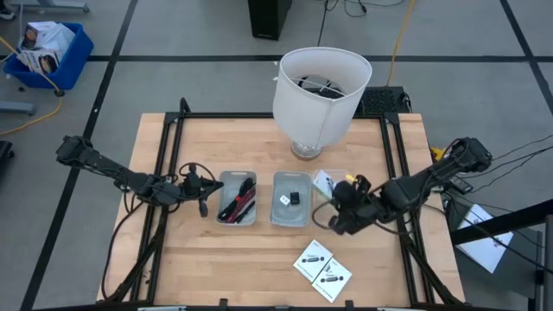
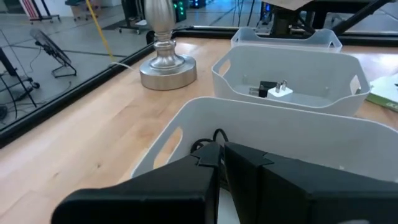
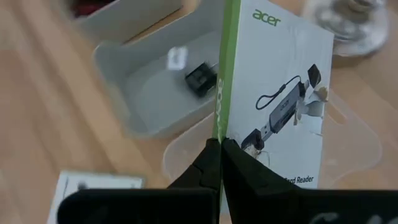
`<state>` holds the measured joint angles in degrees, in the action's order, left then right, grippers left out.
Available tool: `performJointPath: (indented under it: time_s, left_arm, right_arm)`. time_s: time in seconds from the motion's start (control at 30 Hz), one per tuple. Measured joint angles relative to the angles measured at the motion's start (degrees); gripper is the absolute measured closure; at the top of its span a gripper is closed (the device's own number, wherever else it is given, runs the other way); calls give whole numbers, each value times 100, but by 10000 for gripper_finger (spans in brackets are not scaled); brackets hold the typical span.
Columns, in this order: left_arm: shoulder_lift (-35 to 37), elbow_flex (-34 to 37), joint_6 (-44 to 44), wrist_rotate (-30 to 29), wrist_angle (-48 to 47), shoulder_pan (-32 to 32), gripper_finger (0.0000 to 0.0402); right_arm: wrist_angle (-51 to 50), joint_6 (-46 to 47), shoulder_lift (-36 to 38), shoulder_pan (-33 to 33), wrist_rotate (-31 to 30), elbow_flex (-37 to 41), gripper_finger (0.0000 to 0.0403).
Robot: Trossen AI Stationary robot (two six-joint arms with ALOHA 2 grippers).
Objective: Pick and place items into bin
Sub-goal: Put the top white card reader box into the transparent bin
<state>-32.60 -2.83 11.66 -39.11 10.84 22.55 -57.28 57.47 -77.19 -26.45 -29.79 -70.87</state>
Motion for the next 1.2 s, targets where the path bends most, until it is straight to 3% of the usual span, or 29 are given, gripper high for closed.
performJointPath:
  time_s: [0.17,0.33,0.8,1.2]
  left_arm:
    - [-1,0,154,5,-24,-1,371]
    - [-2,0,164,58,-25,0,371]
    - [-1,0,-148,161,176,-1,371]
    - [-1,0,-79,456,320,0,371]
  right_arm:
    - [5,876,0,515,61,0,403]
    - [150,1896,-85,1021,810,0,403]
    - [431,2221,-978,1416,1782,2,403]
    - [-48,2549,-1117,1535,1789,5,403]
